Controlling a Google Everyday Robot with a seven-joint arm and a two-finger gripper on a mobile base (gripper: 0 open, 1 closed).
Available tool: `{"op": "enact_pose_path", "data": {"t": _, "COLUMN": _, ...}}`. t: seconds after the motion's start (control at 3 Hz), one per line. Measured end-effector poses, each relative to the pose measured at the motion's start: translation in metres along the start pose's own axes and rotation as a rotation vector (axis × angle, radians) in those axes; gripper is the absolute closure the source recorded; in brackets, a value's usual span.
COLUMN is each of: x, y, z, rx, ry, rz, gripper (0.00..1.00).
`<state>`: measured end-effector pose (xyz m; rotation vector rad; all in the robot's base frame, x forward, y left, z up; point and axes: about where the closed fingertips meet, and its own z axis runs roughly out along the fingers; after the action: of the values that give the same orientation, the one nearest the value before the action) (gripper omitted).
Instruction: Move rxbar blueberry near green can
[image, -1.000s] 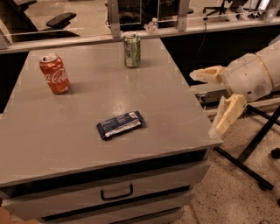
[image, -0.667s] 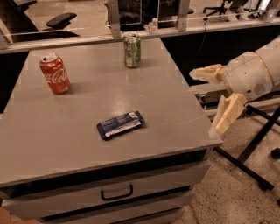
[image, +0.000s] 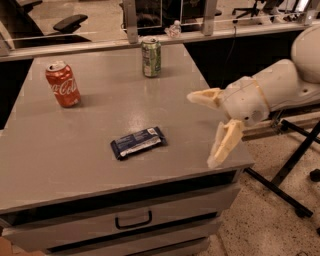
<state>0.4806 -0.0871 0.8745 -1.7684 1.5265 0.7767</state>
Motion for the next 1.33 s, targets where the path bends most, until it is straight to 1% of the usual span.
{"op": "enact_pose_path", "data": {"t": 0.33, "x": 0.001, "y": -0.003, "z": 0.039, "rx": -0.028, "ry": -0.049, "rz": -0.005, "gripper": 0.0}}
{"op": "enact_pose_path", "data": {"t": 0.67, "x": -0.005, "y": -0.013, "z": 0.077, "rx": -0.048, "ry": -0.095, "rz": -0.003, "gripper": 0.0}}
{"op": "enact_pose_path", "data": {"t": 1.0, "x": -0.012, "y": -0.025, "z": 0.098, "rx": -0.05, "ry": -0.121, "rz": 0.013, "gripper": 0.0}}
{"op": "enact_pose_path", "data": {"t": 1.33, "x": -0.014, "y": -0.032, "z": 0.108, "rx": -0.052, "ry": -0.128, "rz": 0.045, "gripper": 0.0}}
